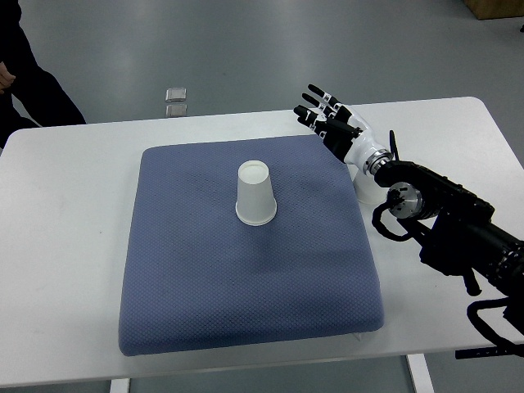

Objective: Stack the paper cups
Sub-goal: 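Raise the right hand and swing it above the cup beside the cushion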

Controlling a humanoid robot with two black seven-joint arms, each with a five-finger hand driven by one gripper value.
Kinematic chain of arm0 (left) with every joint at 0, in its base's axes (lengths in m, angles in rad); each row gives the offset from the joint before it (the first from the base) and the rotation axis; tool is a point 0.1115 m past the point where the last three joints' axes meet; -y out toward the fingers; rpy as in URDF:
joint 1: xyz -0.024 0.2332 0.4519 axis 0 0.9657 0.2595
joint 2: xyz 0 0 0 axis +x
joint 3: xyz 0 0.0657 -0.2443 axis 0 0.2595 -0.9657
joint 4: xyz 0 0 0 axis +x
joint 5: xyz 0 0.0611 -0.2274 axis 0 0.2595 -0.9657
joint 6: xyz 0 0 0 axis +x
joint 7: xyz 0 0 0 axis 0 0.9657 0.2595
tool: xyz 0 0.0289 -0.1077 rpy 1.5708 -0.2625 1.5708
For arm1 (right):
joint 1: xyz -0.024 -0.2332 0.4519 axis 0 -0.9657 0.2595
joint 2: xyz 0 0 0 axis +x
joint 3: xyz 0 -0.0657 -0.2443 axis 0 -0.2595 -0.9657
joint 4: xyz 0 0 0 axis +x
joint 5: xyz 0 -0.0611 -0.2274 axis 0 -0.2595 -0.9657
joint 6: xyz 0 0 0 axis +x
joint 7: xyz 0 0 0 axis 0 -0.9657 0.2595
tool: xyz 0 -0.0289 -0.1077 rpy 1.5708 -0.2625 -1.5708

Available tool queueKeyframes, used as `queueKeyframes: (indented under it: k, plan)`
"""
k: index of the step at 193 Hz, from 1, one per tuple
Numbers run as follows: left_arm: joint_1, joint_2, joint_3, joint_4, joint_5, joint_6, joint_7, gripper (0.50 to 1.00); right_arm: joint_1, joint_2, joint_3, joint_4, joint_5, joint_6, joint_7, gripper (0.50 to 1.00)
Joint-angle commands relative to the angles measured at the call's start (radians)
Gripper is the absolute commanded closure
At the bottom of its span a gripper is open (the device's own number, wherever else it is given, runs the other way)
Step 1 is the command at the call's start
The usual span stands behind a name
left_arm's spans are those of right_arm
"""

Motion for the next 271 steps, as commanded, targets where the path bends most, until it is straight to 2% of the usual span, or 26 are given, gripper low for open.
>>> queueKeyframes:
  k: [1, 44, 101, 134, 163, 179, 189, 190, 204, 242, 271]
  plan:
    - [0.0, 0.0, 0.0, 0.0, 0.0, -0.002, 0.0, 0.5, 0.0, -0.005, -0.004, -0.001, 0.0, 0.001, 0.0, 0.572]
    - [0.0, 0.0, 0.0, -0.011, -0.003, -0.002, -0.001, 0.5, 0.01, -0.025, -0.013, 0.0, -0.011, 0.006, -0.009, 0.572]
    - [0.0, 0.0, 0.001, -0.02, -0.002, -0.002, -0.001, 0.5, 0.13, -0.101, -0.111, 0.0, -0.133, 0.021, -0.015, 0.572]
    - [-0.002, 0.0, 0.003, -0.043, 0.0, -0.002, -0.001, 0.5, 0.302, -0.196, -0.352, -0.012, -0.347, 0.033, -0.094, 0.572]
    - [-0.003, 0.0, 0.003, -0.064, 0.0, -0.002, -0.001, 0.5, 0.507, -0.227, -0.677, -0.009, -0.512, 0.167, -0.112, 0.572]
    - [-0.005, 0.0, 0.003, -0.077, 0.0, -0.002, -0.001, 0.5, 0.613, -0.247, -0.85, -0.005, -0.597, 0.213, -0.114, 0.572]
    - [-0.005, 0.0, 0.003, -0.077, 0.0, -0.002, -0.001, 0.5, 0.613, -0.247, -0.851, -0.005, -0.597, 0.213, -0.114, 0.572]
    - [-0.006, 0.0, 0.003, -0.084, 0.0, -0.002, -0.001, 0.5, 0.677, -0.25, -0.952, 0.0, -0.644, 0.243, -0.114, 0.572]
    - [-0.006, 0.0, 0.003, -0.092, 0.002, -0.002, -0.001, 0.5, 0.771, -0.253, -1.081, 0.021, -0.702, 0.316, -0.112, 0.572]
    - [-0.006, 0.0, 0.001, -0.107, 0.0, -0.002, -0.001, 0.5, 1.015, -0.302, -1.219, 0.176, -0.778, 0.316, -0.112, 0.572]
    - [-0.006, 0.0, 0.003, -0.117, 0.0, -0.002, -0.001, 0.5, 1.136, -0.344, -1.272, 0.287, -0.792, 0.316, -0.114, 0.572]
